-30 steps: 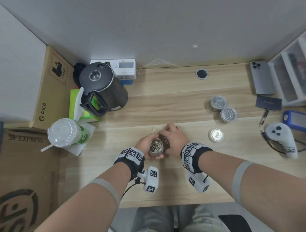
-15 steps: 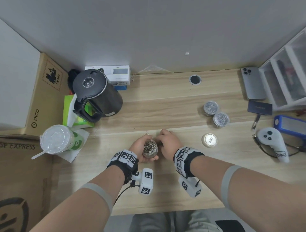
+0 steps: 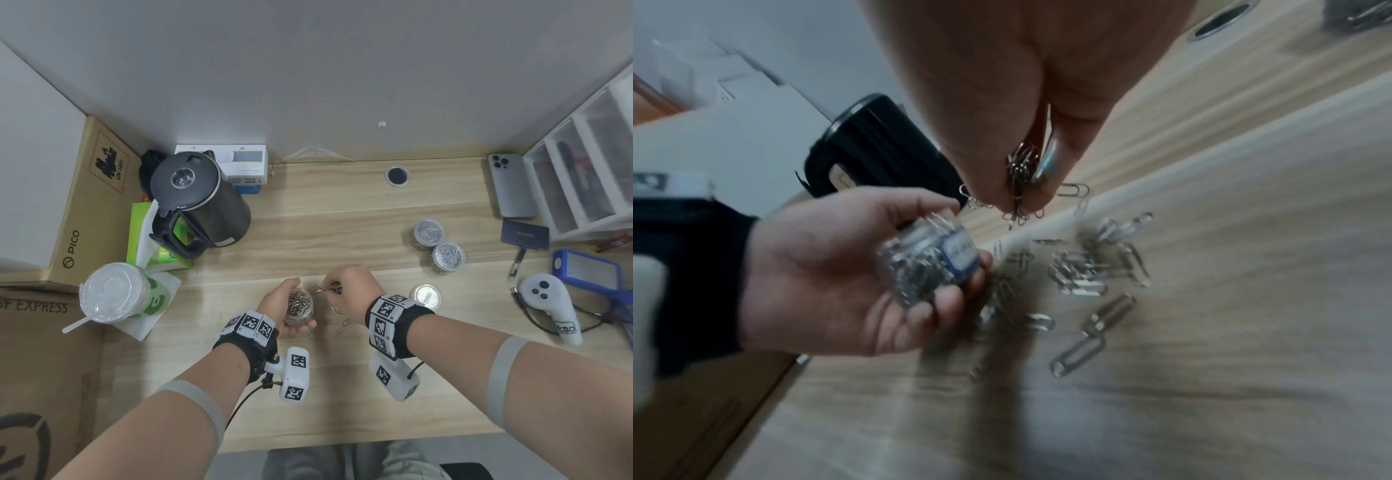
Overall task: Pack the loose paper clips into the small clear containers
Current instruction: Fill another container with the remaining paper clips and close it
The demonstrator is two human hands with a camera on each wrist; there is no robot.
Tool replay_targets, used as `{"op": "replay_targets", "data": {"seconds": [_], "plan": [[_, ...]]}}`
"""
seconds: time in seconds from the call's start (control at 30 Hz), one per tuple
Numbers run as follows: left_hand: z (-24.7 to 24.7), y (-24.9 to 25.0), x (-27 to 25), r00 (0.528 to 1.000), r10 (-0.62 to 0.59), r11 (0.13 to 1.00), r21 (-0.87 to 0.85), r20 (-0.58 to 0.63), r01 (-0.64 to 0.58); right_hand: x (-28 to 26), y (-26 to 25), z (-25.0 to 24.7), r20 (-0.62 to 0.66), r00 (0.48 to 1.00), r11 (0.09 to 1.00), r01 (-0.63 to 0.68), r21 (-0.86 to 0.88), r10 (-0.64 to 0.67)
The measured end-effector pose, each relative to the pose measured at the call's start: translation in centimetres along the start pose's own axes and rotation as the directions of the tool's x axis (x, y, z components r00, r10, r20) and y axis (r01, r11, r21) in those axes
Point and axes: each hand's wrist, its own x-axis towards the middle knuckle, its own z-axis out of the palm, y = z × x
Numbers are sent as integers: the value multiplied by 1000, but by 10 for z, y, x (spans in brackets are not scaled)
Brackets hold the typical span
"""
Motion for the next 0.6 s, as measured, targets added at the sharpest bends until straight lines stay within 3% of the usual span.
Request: {"op": "replay_targets", "data": {"seconds": [0.13,0.27,0.43,0.6], "plan": [[5,1,-2,999,34,999,3,-27,-33,-4,-22,-11,-31,998,996,60,69,-58],[13,7,-9,999,33,993,-110,-10,-34,-5,-38,-1,55,993,994,104,19,-105],[14,6,-12,995,62,997,-45,-73,-65,-4,-44,7,63,989,990,136,-32,-134],[7,2,-8,994,103,994,-39,-36,-105,-4,-42,5,87,989,987,112,114,-122]]}}
